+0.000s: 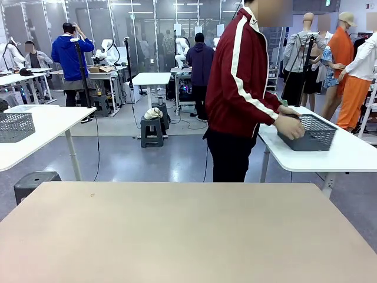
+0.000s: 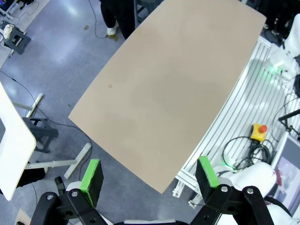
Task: Fold the towels and place them in the basket.
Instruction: When a person lays out a Towel with hook on the table, fold it in half twice.
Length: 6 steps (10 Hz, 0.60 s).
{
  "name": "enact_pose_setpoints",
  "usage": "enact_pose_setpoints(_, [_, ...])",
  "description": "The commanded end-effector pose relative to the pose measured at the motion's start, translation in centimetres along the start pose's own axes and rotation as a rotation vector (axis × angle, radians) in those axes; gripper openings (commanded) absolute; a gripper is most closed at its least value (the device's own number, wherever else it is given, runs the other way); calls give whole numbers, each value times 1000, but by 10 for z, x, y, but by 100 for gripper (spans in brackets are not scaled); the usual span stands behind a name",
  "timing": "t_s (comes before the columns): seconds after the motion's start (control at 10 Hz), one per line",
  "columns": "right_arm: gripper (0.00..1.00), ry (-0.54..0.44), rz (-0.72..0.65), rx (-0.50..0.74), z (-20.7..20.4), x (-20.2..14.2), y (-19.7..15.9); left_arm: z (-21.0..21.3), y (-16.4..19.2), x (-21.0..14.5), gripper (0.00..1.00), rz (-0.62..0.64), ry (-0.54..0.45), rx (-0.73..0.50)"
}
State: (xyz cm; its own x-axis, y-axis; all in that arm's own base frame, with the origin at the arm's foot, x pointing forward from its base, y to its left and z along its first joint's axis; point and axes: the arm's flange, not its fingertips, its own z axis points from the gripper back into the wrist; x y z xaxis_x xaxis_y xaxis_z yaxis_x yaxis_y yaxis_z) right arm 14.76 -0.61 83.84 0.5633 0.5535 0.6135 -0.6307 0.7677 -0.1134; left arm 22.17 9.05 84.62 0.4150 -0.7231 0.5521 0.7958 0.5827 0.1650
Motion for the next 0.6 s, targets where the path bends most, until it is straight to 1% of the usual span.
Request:
enact_pose_setpoints(0.0, [100,-4,5,7,-1,1,0,0,-1,2,100,-16,-10,-10])
enact_pose_setpoints(0.5, [100,-4,5,7,-1,1,0,0,-1,2,100,-16,-10,-10])
